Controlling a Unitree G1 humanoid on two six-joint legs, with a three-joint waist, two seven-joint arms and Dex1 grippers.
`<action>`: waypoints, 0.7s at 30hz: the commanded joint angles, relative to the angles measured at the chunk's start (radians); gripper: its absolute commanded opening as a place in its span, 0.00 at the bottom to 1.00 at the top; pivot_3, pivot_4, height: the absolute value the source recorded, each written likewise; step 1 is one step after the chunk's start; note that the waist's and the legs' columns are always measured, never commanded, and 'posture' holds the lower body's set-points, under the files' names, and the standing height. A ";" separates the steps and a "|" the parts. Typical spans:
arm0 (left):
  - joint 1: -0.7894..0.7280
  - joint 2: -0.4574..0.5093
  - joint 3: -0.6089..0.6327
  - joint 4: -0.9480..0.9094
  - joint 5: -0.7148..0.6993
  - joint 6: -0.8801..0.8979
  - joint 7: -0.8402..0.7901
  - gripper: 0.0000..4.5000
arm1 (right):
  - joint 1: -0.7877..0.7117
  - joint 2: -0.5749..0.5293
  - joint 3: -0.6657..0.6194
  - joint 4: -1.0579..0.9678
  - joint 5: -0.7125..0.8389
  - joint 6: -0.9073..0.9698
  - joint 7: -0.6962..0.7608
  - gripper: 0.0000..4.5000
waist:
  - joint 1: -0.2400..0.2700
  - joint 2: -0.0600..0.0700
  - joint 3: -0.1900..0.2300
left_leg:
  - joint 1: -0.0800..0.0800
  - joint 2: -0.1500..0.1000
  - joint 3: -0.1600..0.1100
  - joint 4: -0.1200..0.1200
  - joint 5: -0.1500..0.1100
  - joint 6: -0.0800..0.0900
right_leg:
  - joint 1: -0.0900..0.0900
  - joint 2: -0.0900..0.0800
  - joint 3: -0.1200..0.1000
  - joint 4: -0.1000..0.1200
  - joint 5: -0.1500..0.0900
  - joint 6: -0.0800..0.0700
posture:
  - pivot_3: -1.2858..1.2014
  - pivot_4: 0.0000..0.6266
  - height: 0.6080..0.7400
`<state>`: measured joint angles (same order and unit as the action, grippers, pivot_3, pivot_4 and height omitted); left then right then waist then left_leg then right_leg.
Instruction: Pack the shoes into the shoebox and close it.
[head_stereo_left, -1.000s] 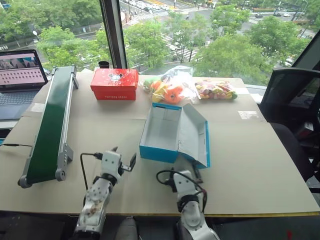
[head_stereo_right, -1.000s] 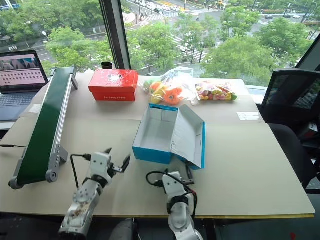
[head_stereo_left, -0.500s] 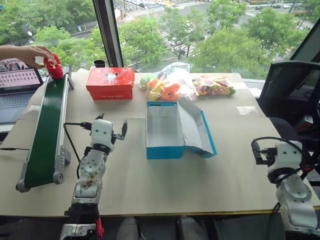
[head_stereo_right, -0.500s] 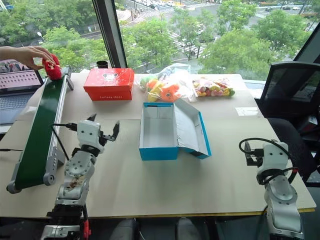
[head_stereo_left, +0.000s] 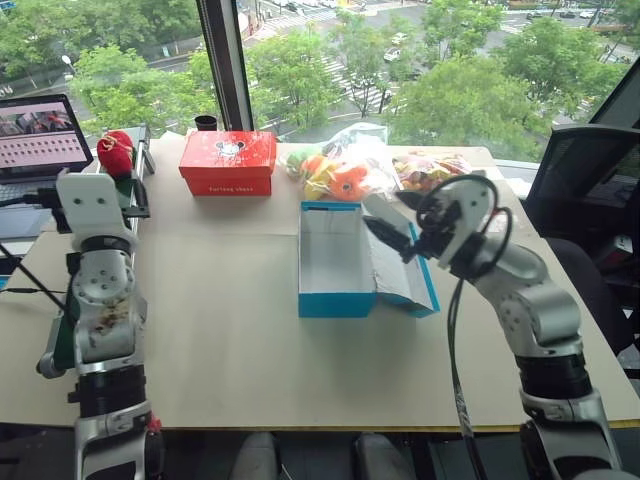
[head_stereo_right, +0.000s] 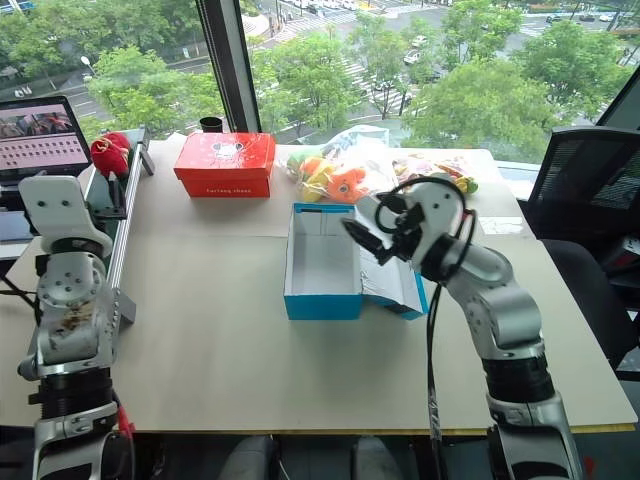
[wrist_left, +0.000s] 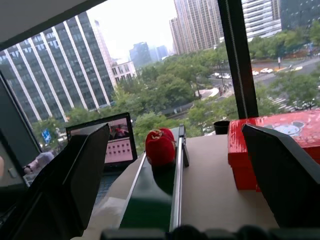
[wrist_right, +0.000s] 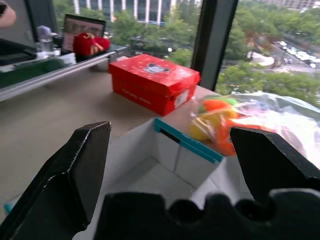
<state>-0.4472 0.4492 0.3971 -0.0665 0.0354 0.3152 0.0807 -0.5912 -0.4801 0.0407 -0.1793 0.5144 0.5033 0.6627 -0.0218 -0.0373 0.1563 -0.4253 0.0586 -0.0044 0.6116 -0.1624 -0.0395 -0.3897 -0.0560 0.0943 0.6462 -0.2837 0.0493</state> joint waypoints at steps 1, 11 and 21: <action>-0.023 0.050 0.088 0.029 -0.040 0.080 0.004 1.00 | -0.082 0.043 0.051 0.063 0.007 -0.003 0.089 1.00 | 0.000 0.000 0.000 | 0.000 0.000 0.000 0.000 0.000 0.000 | 0.000 0.000 0.000 0.000 0.000 0.000 | 0.52 0.24 0.99; -0.056 0.114 0.157 0.173 -0.192 0.234 -0.103 1.00 | -0.161 0.173 0.132 0.148 -0.029 -0.034 0.187 1.00 | 0.005 -0.001 0.001 | -0.001 0.000 -0.001 0.000 0.000 0.000 | -0.003 0.000 -0.002 0.002 0.000 -0.001 | 0.52 0.24 0.99; -0.111 0.131 0.169 0.379 -0.244 0.209 -0.105 1.00 | -0.145 0.206 0.124 0.108 -0.037 -0.003 0.163 1.00 | 0.004 -0.002 0.001 | -0.001 0.001 -0.001 -0.001 0.000 -0.001 | -0.004 0.000 -0.003 0.002 0.001 -0.001 | 0.52 0.24 0.99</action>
<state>-0.5330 0.5678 0.5390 0.2968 -0.1934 0.5436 -0.0355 -0.7316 -0.2784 0.1859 -0.0175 0.4735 0.4943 0.8331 -0.0176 -0.0389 0.1572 -0.4267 0.0591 -0.0052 0.6106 -0.1622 -0.0405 -0.3933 -0.0561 0.0917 0.6487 -0.2830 0.0481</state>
